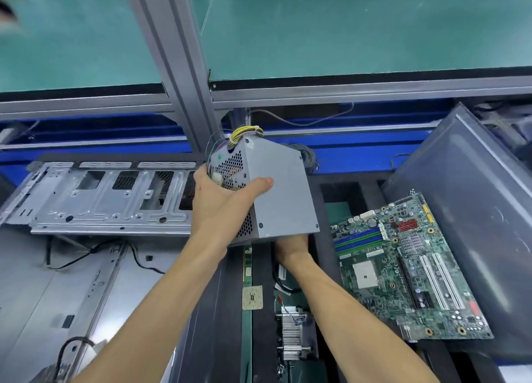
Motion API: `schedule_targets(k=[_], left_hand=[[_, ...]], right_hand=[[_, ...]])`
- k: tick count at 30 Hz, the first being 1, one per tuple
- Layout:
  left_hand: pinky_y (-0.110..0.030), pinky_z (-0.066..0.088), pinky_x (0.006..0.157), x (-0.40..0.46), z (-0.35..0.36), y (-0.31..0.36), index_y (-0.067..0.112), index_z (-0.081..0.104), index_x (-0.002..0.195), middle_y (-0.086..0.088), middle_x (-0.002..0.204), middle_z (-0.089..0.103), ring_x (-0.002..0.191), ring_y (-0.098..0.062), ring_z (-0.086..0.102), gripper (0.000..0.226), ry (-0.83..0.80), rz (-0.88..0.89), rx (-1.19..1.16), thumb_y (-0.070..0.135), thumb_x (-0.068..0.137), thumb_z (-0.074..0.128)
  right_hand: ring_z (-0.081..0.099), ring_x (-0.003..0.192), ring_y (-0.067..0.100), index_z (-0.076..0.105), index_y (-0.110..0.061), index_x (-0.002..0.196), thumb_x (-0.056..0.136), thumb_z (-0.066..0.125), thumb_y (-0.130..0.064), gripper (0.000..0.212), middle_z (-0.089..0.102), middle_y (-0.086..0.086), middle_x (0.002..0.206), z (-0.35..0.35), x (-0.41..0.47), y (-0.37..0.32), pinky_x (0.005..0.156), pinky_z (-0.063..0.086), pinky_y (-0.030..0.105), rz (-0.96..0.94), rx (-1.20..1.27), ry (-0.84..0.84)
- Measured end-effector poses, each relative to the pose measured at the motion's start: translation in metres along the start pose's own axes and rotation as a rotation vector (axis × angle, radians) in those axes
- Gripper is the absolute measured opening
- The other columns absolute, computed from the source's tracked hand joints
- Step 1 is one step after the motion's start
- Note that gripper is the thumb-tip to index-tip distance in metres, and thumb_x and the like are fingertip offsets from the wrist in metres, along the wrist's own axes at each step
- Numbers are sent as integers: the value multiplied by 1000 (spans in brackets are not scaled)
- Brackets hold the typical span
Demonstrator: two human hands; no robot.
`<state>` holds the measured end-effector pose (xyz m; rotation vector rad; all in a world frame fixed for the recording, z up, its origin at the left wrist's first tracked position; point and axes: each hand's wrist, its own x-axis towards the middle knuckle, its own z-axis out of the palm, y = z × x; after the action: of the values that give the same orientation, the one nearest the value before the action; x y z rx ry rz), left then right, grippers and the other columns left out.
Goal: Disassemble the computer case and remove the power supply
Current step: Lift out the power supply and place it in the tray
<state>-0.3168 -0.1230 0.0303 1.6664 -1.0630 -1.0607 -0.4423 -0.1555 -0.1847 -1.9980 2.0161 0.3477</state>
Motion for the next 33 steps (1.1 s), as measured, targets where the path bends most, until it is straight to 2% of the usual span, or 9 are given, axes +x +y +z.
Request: schedule_targets(k=[3, 7, 12, 16, 19, 22, 26, 29, 33], left_hand=[[-45, 52, 98, 3, 3, 1, 28, 32, 144, 7, 124, 61, 112, -19, 62, 124, 0, -20, -28, 59, 37, 87], [-46, 55, 93, 4, 0, 2, 24, 40, 137, 6, 117, 66, 105, -19, 67, 115, -15, -54, -88, 53, 38, 91], [-47, 52, 97, -5, 2, -1, 25, 34, 145, 5, 122, 65, 111, -21, 64, 125, -56, -55, -84, 54, 38, 91], [-46, 52, 97, -17, 7, -9, 25, 37, 135, 11, 112, 65, 106, -16, 65, 113, -93, -56, -58, 54, 39, 90], [-49, 50, 99, -21, 13, -13, 26, 32, 145, 3, 125, 63, 114, -23, 62, 125, -118, -68, -22, 58, 38, 89], [-48, 50, 99, -23, 15, -16, 23, 33, 142, 3, 125, 62, 112, -23, 62, 122, -127, -54, 25, 58, 39, 87], [-49, 47, 101, -22, 17, -21, 21, 30, 141, 0, 130, 56, 114, -26, 58, 121, -138, -42, 110, 61, 40, 84], [-50, 45, 102, -19, 18, -21, 19, 27, 143, -3, 135, 52, 117, -28, 55, 121, -145, -29, 223, 63, 44, 81], [-52, 43, 104, -8, 24, -26, 13, 24, 148, -7, 146, 43, 126, -33, 50, 120, -149, 33, 391, 61, 55, 83]], right_hand=[[20, 147, 42, 31, -17, 155, 97, 51, -16, 61, 29, 12, 160, 1, -9, 2, 113, 30, 50, 30, 86, -159], [1, 151, 46, 9, -34, 161, 104, 38, -19, 66, 2, 9, 168, 5, -36, 4, 116, 28, 52, 22, 147, -354], [12, 149, 46, 23, -24, 159, 109, 23, -30, 50, 18, 16, 163, 13, -63, 3, 119, 21, 53, 14, 162, -396], [17, 144, 48, 24, -27, 158, 109, 24, -36, 50, 19, 12, 160, 20, -94, 0, 114, 29, 52, 40, 206, -376], [14, 145, 47, 20, -29, 160, 109, 24, -33, 51, 17, 9, 161, 28, -113, -2, 112, 31, 53, 61, 215, -406], [15, 147, 41, 22, -25, 159, 109, 21, -29, 51, 23, 6, 162, 36, -126, -2, 115, 26, 54, 60, 245, -438], [21, 147, 34, 26, -18, 158, 108, 20, -27, 50, 35, 17, 155, 32, -142, -1, 118, 20, 52, 77, 307, -469], [36, 139, 39, 44, -14, 148, 109, 23, -28, 47, 42, 21, 146, 9, -153, -2, 116, 29, 46, 143, 487, -321], [59, 114, 37, 65, 3, 111, 104, 37, -18, 35, 65, 21, 118, -28, -160, 10, 88, 45, 36, 209, 585, -17]])
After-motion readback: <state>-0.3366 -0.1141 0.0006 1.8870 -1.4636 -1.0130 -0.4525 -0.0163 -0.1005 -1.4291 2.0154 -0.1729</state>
